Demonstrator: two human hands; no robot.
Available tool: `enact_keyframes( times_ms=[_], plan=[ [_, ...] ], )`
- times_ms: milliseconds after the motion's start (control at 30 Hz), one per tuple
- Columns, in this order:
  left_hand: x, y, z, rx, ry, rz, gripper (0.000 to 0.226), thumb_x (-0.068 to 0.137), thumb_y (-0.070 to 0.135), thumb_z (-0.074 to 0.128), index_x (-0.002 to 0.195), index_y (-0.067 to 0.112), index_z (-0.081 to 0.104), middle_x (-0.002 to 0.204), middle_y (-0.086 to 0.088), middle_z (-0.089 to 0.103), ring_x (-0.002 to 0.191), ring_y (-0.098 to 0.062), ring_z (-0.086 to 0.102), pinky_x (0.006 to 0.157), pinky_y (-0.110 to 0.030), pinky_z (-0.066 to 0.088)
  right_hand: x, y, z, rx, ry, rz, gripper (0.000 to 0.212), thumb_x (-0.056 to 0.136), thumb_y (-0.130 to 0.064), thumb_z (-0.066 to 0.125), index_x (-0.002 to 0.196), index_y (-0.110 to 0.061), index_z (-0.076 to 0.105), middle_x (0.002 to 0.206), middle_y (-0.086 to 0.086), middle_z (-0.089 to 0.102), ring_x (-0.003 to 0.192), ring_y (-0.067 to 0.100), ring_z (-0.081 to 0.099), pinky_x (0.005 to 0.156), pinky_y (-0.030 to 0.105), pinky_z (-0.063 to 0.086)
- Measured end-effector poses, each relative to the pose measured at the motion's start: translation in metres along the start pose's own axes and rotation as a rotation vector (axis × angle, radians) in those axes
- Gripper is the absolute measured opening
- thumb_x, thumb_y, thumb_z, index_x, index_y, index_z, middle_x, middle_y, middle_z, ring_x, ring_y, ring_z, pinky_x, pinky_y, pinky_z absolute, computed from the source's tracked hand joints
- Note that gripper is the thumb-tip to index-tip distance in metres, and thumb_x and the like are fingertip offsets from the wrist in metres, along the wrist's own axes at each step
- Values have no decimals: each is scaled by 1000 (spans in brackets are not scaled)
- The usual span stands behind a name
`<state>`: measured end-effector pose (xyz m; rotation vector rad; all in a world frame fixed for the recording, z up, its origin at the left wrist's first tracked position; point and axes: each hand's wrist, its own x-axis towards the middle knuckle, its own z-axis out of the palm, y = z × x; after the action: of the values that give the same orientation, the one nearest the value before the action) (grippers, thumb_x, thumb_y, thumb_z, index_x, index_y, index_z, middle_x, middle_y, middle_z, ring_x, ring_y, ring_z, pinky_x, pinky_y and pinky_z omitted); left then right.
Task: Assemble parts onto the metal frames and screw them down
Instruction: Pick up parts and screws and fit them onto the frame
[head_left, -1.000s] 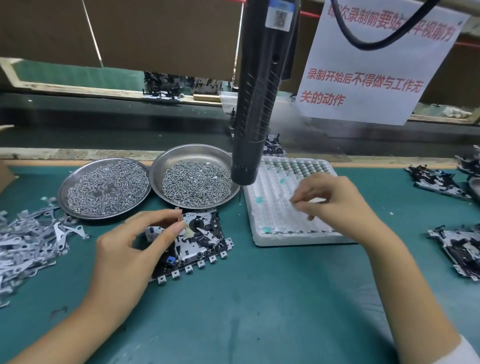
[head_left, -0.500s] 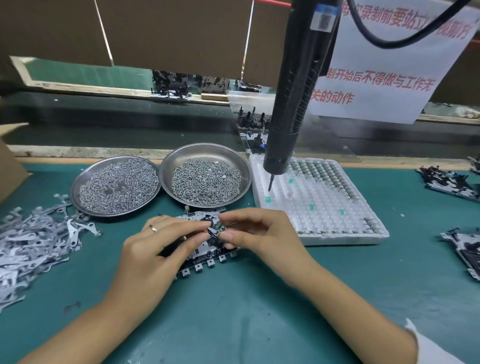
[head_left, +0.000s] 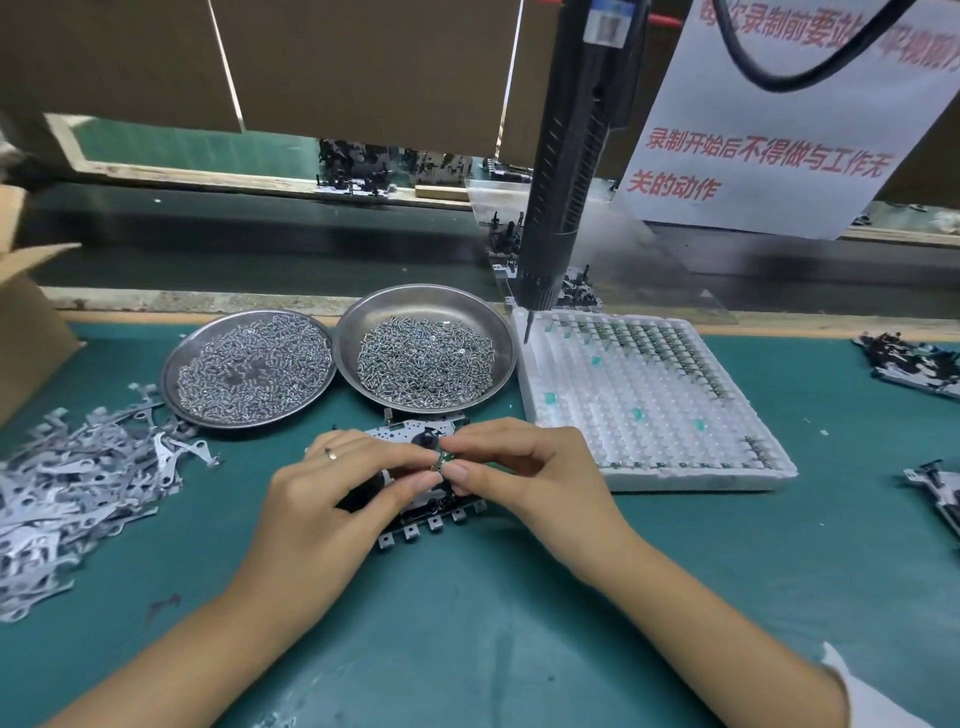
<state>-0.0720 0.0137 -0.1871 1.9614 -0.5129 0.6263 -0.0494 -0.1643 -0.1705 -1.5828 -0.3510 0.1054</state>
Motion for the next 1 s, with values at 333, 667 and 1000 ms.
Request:
enact_keyframes(
  times_ms=[333,667,1000],
  plan=[
    [1,1,-1,-35,-13,-3,13,78,34,65,89,28,70,88,16,68,80,-6,62,75,-35,45,-4,3,6,-31,16,-55,18,79,-4,74,91,-16,76,94,4,71,88,19,67,77,27,55],
    [0,1,-2,13,53,-16,15,77,37,66,89,28,67,86,15,63,83,-15,60,77,-45,47,-2,3,6,-177,-61,-192,25,83,-11,70,106,-21,72,93,-8,66,79,21,59,64,35,48],
    [0,-1,-6,71,-9,-146,28,72,34,72,96,43,61,89,14,63,89,-9,58,85,-30,41,3,12,7,-482,-6,-342,16,80,-14,71,94,-19,77,92,-8,68,90,12,56,73,19,41]
  ],
)
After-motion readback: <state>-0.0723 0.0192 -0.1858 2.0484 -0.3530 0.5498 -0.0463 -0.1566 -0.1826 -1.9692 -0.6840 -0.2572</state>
